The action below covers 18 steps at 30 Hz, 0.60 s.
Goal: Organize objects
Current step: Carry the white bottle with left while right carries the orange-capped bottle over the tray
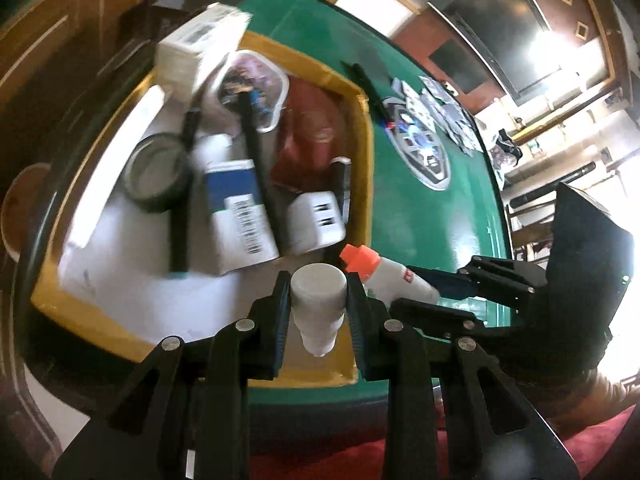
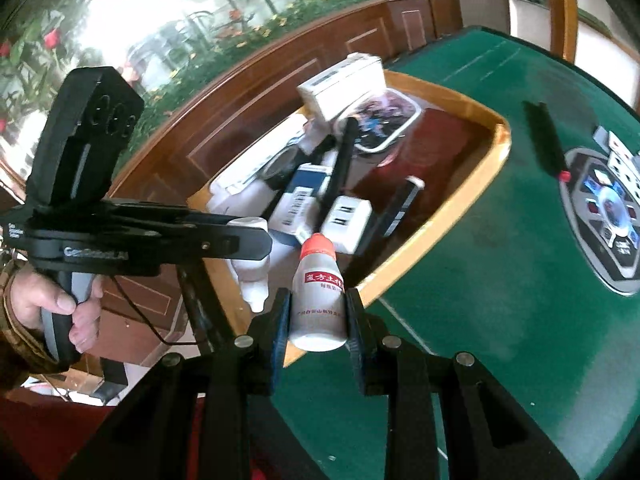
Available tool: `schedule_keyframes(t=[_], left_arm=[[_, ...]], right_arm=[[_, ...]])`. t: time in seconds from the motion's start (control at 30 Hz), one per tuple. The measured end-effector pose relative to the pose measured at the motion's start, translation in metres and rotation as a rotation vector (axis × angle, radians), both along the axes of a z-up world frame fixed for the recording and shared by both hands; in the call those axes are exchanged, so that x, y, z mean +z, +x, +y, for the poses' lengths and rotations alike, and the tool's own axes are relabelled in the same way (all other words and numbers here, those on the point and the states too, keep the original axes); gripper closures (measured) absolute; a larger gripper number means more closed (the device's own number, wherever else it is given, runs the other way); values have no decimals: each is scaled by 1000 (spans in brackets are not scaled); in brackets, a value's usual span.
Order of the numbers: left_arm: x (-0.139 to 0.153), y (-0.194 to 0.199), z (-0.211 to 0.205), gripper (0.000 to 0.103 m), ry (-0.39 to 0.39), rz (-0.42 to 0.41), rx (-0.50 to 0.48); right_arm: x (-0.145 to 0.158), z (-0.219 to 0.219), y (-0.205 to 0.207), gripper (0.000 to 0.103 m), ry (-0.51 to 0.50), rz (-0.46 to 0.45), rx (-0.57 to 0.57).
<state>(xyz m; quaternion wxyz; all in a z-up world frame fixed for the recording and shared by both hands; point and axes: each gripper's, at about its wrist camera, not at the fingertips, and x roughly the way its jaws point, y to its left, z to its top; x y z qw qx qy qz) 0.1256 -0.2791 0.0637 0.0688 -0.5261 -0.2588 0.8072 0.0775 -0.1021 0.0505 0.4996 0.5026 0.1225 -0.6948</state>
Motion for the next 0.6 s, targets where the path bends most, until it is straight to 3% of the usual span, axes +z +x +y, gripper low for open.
schedule_keyframes(t=[0.6], left_arm=[[-8,18,-39,77,-5,-7,66]], right_arm=[[-12,-34,15,77,22,-16,49]])
